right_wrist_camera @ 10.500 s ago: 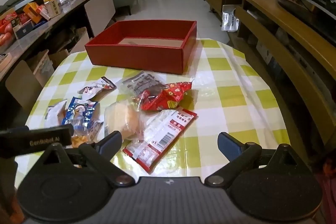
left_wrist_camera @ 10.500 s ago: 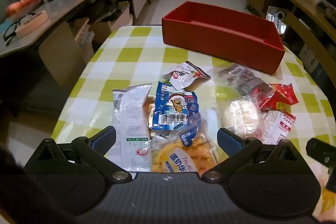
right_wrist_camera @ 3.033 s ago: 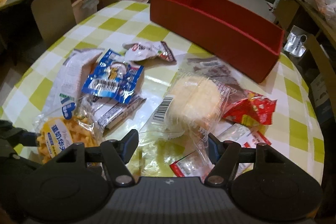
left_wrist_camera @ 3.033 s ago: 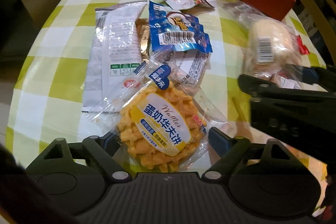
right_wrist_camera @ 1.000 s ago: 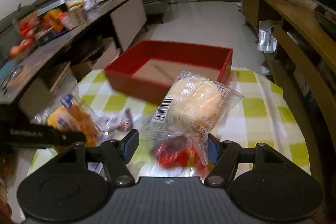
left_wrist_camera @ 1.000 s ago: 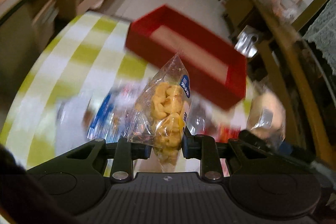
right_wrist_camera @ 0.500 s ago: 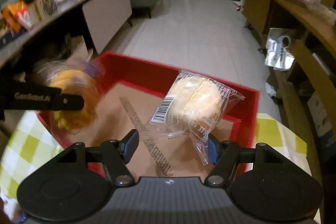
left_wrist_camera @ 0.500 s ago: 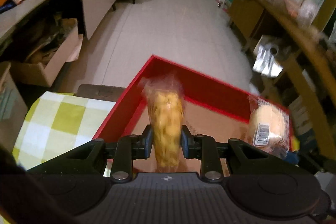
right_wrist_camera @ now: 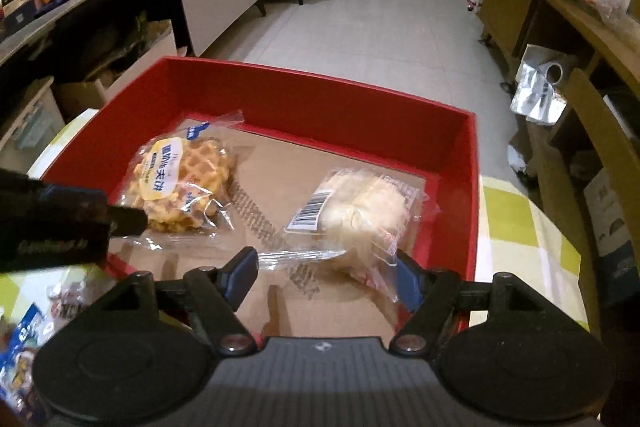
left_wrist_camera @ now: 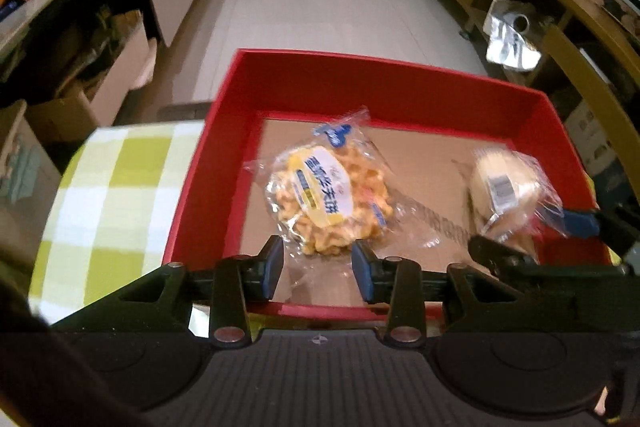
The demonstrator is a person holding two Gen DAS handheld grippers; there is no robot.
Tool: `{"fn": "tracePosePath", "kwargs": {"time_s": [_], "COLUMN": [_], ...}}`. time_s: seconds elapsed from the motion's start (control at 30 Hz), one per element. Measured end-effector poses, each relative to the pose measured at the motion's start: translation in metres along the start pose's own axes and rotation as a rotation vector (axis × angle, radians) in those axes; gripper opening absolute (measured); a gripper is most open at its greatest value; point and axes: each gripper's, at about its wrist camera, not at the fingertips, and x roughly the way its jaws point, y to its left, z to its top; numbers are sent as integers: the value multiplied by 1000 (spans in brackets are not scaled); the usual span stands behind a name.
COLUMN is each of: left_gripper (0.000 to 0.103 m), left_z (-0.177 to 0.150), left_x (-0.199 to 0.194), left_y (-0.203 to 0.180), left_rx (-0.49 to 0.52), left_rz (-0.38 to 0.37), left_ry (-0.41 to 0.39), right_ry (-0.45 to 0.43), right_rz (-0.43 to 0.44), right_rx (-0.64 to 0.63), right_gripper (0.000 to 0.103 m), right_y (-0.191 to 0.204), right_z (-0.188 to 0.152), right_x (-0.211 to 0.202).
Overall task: Organize snacks
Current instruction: 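Carry both packs into the red box and open both tools, then grasp the white bread bag with the left tool while the right tool reaches the brown jerky bag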
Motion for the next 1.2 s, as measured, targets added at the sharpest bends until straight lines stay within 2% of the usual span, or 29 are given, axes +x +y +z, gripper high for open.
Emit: {"fn": "tracePosePath", "kwargs": {"time_s": [0.1,0.2,0.3,0.4,0.57,0.63,0.7,0.93,1.2], "left_gripper": [55,68,71,79,79,80,80,85,83], "left_z": [1,4,2,-9,-42,-60,-77,-128,-141], "left_x": [-13,-36,-65,-89,-112,-119,-123,-115,-87], "left_y": [4,7,5,8,18,30,45,92,118], "left_rx": [-50,-96,-101,-117,-158,-175,-193,-302,-417], "left_rz": [-11,-73,-88,-129,-144,-144,-131,-8,49], "left_ry": [-11,-47,-101,-120,-89,-70,-49,75,122], "right_ry": [-52,-126,-176,-190,-177,-174,-144,-84,-49], "right_rz": [1,15,16,60,110,121,128,170,158], "right_rx": [30,51,57,62,141,130,111,33,-22], "right_gripper": [78,79,79,79,79,79,79,79,79], "right_y": [-2,-5,-6,-4,-4,3,13,49,68], "right_z": [6,9,4,-7,-37,-51,-61,-82,-89], "right_x": [-20,-47,-77,-99,-124,-130,-129,-123,-107]}}
